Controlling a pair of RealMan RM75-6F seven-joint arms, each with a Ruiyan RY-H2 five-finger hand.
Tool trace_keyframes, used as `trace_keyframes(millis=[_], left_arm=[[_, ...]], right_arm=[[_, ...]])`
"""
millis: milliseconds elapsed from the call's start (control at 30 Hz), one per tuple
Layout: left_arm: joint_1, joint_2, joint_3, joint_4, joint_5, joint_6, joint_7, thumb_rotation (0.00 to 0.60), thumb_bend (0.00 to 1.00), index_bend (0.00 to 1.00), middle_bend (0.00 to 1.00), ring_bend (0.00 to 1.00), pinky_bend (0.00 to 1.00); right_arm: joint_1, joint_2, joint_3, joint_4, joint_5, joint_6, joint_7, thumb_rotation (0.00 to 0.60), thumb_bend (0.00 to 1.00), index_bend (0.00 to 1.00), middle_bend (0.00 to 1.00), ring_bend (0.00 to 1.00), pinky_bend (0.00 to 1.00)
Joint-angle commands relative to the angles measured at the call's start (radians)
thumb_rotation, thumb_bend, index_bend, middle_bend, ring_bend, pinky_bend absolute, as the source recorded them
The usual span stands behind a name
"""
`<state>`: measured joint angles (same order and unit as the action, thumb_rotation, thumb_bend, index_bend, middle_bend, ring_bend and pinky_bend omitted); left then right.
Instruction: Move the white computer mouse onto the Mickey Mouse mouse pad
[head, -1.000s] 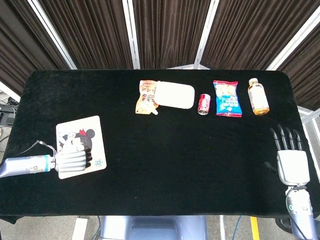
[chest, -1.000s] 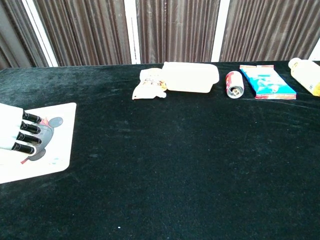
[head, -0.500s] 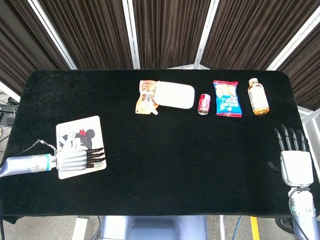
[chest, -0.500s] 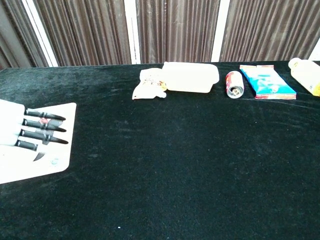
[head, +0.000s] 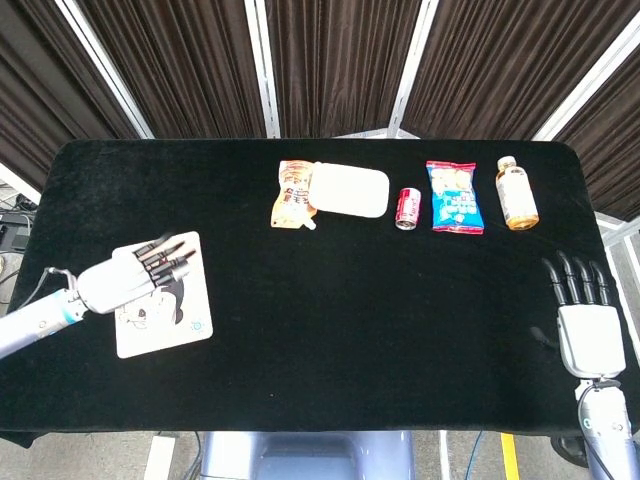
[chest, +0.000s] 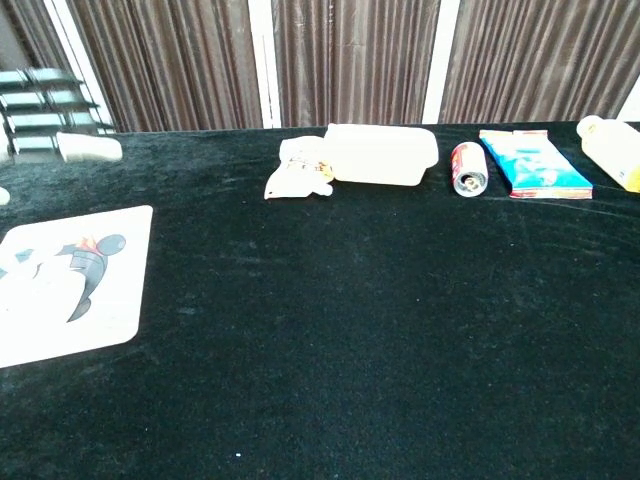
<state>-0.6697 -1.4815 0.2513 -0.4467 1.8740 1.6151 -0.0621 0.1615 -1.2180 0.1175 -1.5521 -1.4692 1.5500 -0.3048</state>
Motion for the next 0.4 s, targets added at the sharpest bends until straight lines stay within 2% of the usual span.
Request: trace_keyframes(millis=[33,167,400], left_arm=[[0.128,0.122,-0.169,-0.487,-0.280,-0.098,-0.118,0.600,0.02,0.00,0.00,0.00,0.00],[0.211,0.207,-0.211,-0.773,-0.426,-0.129,-0.057,0.600,0.03,0.00,0.00,0.00,0.00],[0.362,0.279,-0.239,-1.078,-0.610,-0.083,0.088,0.600,0.02,0.00,0.00,0.00,0.00]], right_arm=[[-0.003,0.007,-0.001,-0.009,-0.009,0.006,0.005,0.600,0.00,0.02,0.00,0.00,0.00],[-0.009,0.017,-0.004,-0.024,-0.023,0.015,0.013,0.600,0.00,0.02,0.00,0.00,0.00],[-0.016,0.037,-0.013,-0.045,-0.047,0.017,0.029,0.600,0.00,0.02,0.00,0.00,0.00]])
